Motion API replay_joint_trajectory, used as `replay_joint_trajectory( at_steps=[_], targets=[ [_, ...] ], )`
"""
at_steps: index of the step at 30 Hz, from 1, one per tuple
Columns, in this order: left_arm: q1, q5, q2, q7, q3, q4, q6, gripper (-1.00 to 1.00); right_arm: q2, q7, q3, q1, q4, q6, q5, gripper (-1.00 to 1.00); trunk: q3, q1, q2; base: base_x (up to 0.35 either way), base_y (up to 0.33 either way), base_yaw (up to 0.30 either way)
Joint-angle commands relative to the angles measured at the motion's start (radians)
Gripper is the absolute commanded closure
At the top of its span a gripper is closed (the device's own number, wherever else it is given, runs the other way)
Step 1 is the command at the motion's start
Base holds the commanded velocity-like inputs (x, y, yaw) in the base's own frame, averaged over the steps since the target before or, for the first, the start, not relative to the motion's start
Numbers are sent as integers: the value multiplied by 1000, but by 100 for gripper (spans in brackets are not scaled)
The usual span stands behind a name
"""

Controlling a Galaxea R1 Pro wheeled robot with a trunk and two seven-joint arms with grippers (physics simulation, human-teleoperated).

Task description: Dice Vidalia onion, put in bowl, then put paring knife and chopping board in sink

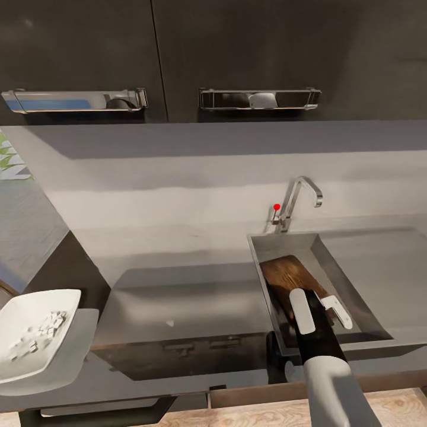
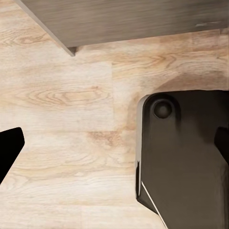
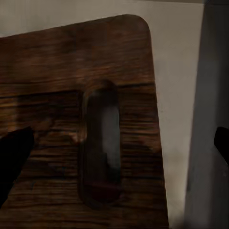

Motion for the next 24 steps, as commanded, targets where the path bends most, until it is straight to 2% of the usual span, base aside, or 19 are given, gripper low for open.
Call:
replay_joint_trajectory(
  at_steps=[1,10,11,13,14,15,16,17,18,20,21,22,23,24],
  targets=[
    [0,10,1,3,-9,-2,-2,-100,1,-3,-2,-1,-2,8,0,-100,-2,1,-2,0,0,0],
    [0,10,1,3,-9,-2,-2,-100,1,4,3,-1,-24,10,-2,-100,-2,1,-2,0,0,0],
    [0,10,1,3,-9,-2,-2,-100,1,5,5,-1,-39,12,-2,-100,-2,1,-2,0,0,0],
    [0,10,1,3,-9,-1,-2,-100,1,8,13,-1,-138,37,10,-100,-2,1,-2,0,0,0],
    [0,10,1,3,-9,-1,-2,-100,1,8,15,-1,-180,64,20,-100,-2,1,-2,0,0,0],
    [0,10,1,3,-9,-1,-2,-100,1,10,18,-1,-258,171,39,-100,-2,1,-2,0,0,0],
    [0,10,1,3,-9,-1,-1,-100,1,15,18,-1,-290,235,44,-100,-2,1,-2,0,0,0],
    [0,10,1,3,-9,-1,-1,-100,1,21,18,-1,-305,268,46,-100,-2,1,-2,0,0,0],
    [0,10,1,3,-9,-1,-1,-100,1,81,19,-1,-356,383,51,-100,-2,1,-2,0,0,0],
    [0,10,1,3,-9,-1,-1,-100,1,197,18,-1,-380,470,56,-100,-2,1,-2,0,0,0],
    [0,10,1,3,-9,-1,-1,-100,1,307,18,-1,-389,522,76,-100,-2,1,-2,-80,0,0],
    [0,10,1,3,-9,-1,-1,-100,1,345,18,-1,-391,536,87,-100,-2,1,-2,-124,0,0],
    [0,10,1,3,-9,-1,-1,-100,1,423,19,0,-393,560,119,-100,-2,1,-2,-224,0,0],
    [0,10,1,3,-9,-1,-1,-100,1,557,20,3,-395,583,198,-100,-2,1,-2,-263,0,0]
  ],
)
